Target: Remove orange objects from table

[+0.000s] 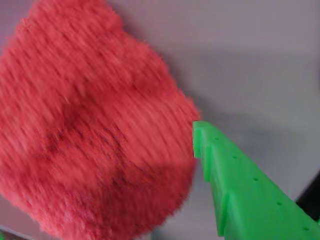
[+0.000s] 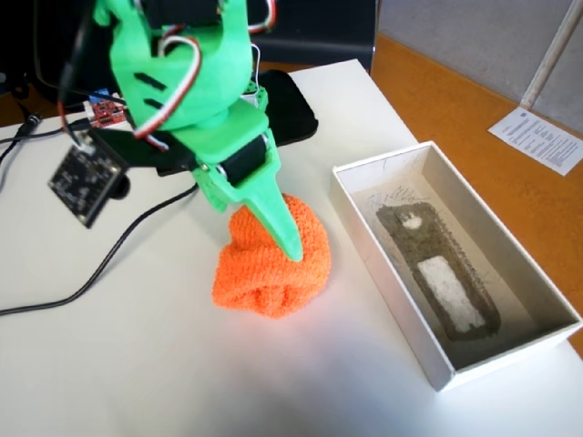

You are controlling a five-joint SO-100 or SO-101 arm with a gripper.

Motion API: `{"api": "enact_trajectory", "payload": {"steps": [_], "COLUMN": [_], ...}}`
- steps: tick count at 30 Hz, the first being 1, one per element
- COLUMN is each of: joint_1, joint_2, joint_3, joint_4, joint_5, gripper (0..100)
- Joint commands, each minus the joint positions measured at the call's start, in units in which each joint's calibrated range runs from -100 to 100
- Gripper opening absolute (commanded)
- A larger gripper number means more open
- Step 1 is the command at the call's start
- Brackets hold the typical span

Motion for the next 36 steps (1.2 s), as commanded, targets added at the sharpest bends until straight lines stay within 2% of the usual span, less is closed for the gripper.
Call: {"api": "enact_trajectory", "payload": {"steps": [1,11,17,18,19,20,25,31,36], "joint_1": [0.03,-2.19,-3.82,-3.97,-4.11,-4.11,-3.37,-2.04,-11.06], "joint_2": [1.51,9.99,15.78,16.28,16.62,16.78,15.95,8.73,-1.18], "joint_3": [1.19,3.03,-2.01,-2.59,-2.88,-3.17,-2.69,-6.18,-34.67], "joint_4": [-2.87,-11.06,-13.17,-13.17,-13.74,-14.47,-15.12,-17.87,-22.17], "joint_5": [0.93,8.50,8.50,8.79,8.50,8.06,8.74,13.58,14.75], "gripper": [46,46,44,36,16,1,0,0,0]}}
